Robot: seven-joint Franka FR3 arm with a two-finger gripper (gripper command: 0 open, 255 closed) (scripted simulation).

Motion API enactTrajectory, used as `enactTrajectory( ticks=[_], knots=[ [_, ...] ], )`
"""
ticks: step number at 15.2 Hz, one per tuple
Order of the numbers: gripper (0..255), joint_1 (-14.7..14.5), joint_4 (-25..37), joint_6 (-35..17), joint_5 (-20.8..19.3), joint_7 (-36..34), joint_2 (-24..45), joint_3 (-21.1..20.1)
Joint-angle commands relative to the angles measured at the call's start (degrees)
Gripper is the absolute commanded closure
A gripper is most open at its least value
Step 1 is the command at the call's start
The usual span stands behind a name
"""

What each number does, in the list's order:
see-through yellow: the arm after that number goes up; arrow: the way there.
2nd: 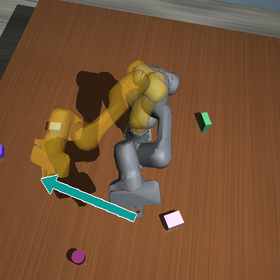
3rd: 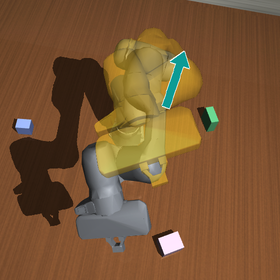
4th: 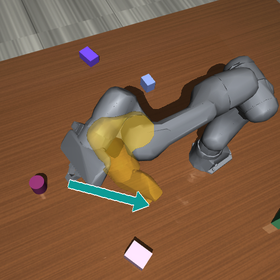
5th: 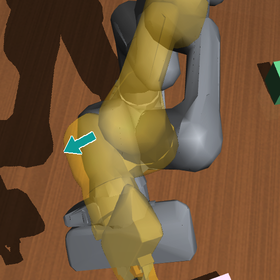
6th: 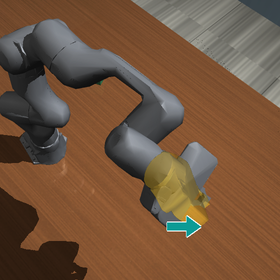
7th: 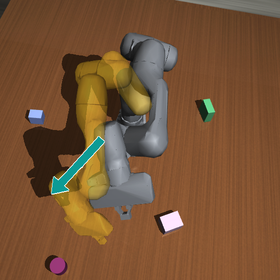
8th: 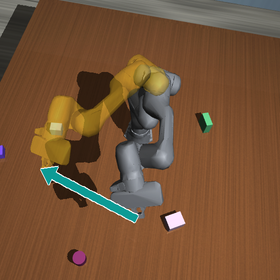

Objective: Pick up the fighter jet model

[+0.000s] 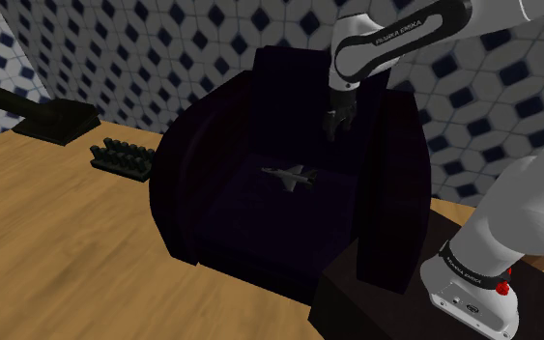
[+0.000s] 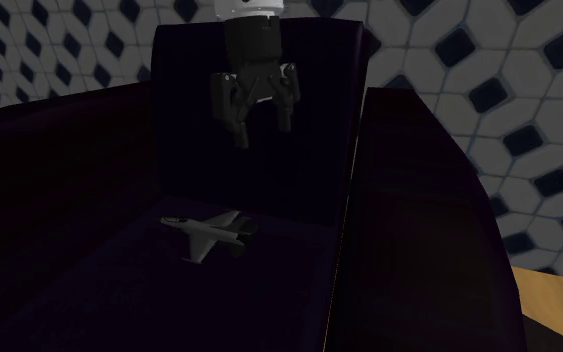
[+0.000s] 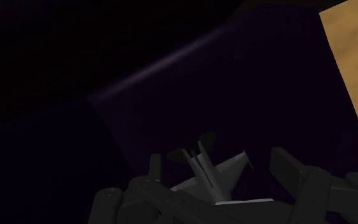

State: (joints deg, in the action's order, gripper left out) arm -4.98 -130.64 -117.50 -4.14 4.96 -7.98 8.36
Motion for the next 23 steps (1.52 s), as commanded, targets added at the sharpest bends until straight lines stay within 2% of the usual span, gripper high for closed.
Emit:
enactTrajectory(
  ticks=[1, 6, 12, 23],
  knots=[
    [0, -0.45, 2.42, -2.29, 1.08, 1.57, 4.99, 0.01],
    [0, -0.78, 9.56, -5.72, 3.74, 5.67, 16.36, -0.56],
    [0, -0.51, 20.31, -7.48, 6.26, 9.82, 29.85, -2.27],
    [0, -0.14, 46.03, -4.47, 7.69, 14.55, 54.1, -5.78]
  ],
)
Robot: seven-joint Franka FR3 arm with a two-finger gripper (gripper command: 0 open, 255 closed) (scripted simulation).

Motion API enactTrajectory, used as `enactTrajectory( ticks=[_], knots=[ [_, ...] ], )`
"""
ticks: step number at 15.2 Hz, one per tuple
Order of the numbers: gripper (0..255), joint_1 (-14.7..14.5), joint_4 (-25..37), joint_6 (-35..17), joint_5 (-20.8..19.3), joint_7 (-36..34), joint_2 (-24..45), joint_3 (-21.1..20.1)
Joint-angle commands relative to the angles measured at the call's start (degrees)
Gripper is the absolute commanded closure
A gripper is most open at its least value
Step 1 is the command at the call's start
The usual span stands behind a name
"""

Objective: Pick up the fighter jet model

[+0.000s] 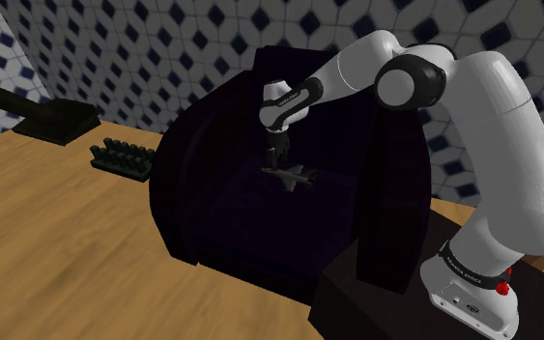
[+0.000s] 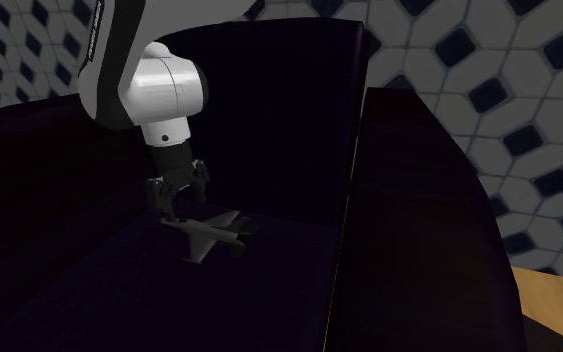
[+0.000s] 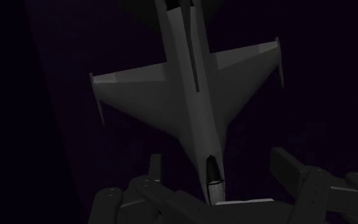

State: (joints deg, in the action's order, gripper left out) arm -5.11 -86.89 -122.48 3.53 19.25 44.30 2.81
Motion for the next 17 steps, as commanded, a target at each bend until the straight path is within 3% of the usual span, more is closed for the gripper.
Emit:
enactTrajectory(
  ticks=[1, 9, 10, 17],
  knots=[
    [0, 0.0, 2.37, 0.08, 0.04, 0.28, 2.35, -0.25],
    [0, 0.09, 3.3, -2.65, 0.18, 0.38, 6.0, -0.39],
    [255, 0.09, 3.13, -2.76, 0.18, 0.4, 5.95, -0.39],
    [255, 0.08, 3.16, -2.8, 0.18, 0.38, 6.02, -0.39]
  ],
)
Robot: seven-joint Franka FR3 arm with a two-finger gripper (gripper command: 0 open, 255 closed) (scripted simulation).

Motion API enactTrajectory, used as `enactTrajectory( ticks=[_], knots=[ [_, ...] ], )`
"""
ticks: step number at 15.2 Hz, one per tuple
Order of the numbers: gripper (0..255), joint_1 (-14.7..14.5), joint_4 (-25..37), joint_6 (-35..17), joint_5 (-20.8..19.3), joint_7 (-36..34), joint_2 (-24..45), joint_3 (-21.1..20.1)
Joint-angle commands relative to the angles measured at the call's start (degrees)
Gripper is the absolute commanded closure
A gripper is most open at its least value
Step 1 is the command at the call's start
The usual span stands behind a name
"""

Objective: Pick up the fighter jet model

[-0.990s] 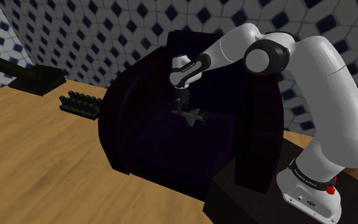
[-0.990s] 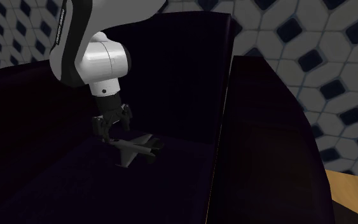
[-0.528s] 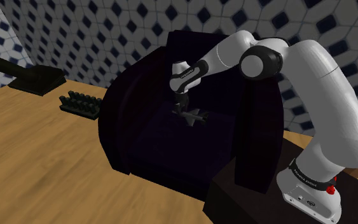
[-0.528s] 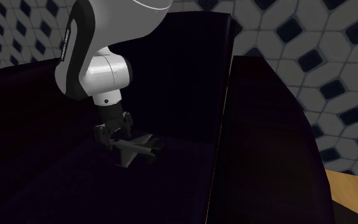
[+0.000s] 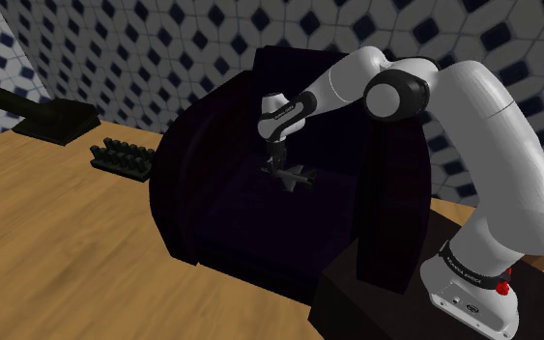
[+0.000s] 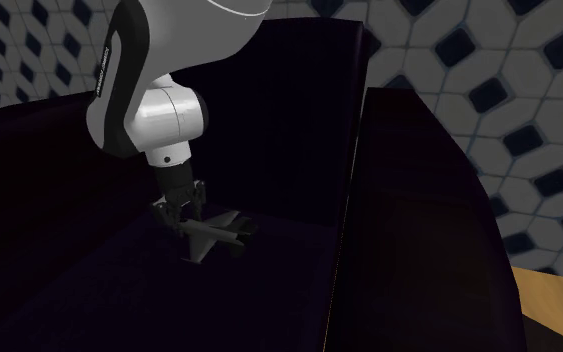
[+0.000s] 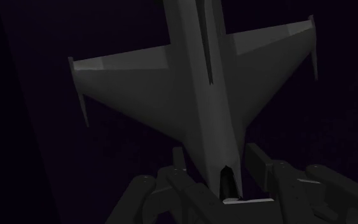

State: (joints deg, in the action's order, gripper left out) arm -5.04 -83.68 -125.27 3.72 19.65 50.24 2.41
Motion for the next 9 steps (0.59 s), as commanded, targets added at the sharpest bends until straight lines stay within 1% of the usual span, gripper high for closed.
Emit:
enactTrajectory(
  ticks=[1, 9],
  knots=[
    [255, 0.01, -0.03, -0.02, 0.0, -0.01, 0.11, 0.01],
    [255, -0.08, -0.91, 3.04, -0.16, -0.13, -3.83, 0.16]
  ],
)
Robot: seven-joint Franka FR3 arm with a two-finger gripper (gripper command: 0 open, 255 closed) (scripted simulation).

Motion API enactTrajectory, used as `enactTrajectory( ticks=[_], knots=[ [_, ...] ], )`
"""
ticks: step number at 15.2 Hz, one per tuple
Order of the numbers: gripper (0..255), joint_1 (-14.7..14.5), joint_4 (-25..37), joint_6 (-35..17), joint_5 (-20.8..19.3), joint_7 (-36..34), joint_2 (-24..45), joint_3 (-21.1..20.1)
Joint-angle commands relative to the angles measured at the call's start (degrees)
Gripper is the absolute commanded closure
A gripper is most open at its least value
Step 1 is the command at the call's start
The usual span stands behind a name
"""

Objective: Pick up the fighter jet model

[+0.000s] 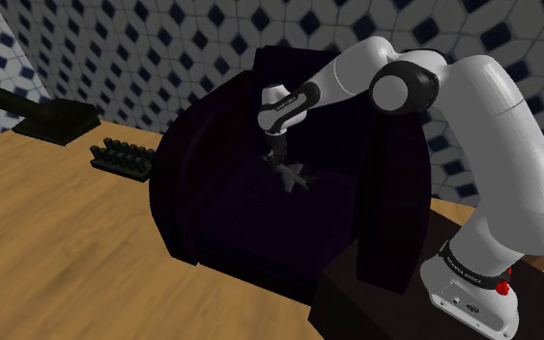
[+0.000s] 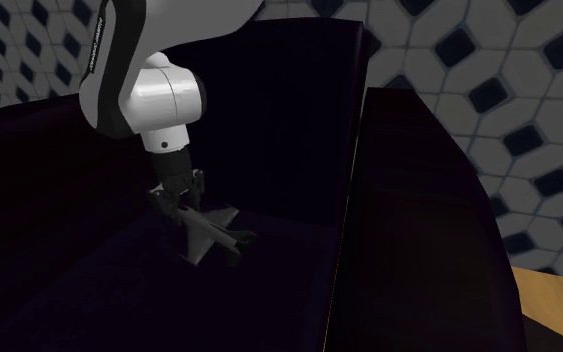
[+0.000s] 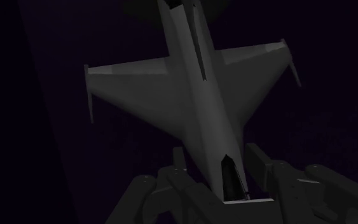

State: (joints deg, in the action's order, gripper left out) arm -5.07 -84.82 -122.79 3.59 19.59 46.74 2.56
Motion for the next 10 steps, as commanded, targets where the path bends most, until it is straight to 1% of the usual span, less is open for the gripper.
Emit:
enactTrajectory(
  ticks=[1, 8, 10],
  knots=[
    [255, -0.06, 0.15, 1.0, -0.05, -0.09, -0.85, 0.03],
    [255, -0.14, 0.0, 4.29, -0.22, -0.22, -4.3, 0.16],
    [255, -0.14, 0.03, 4.38, -0.22, -0.23, -4.35, 0.16]
  ],
)
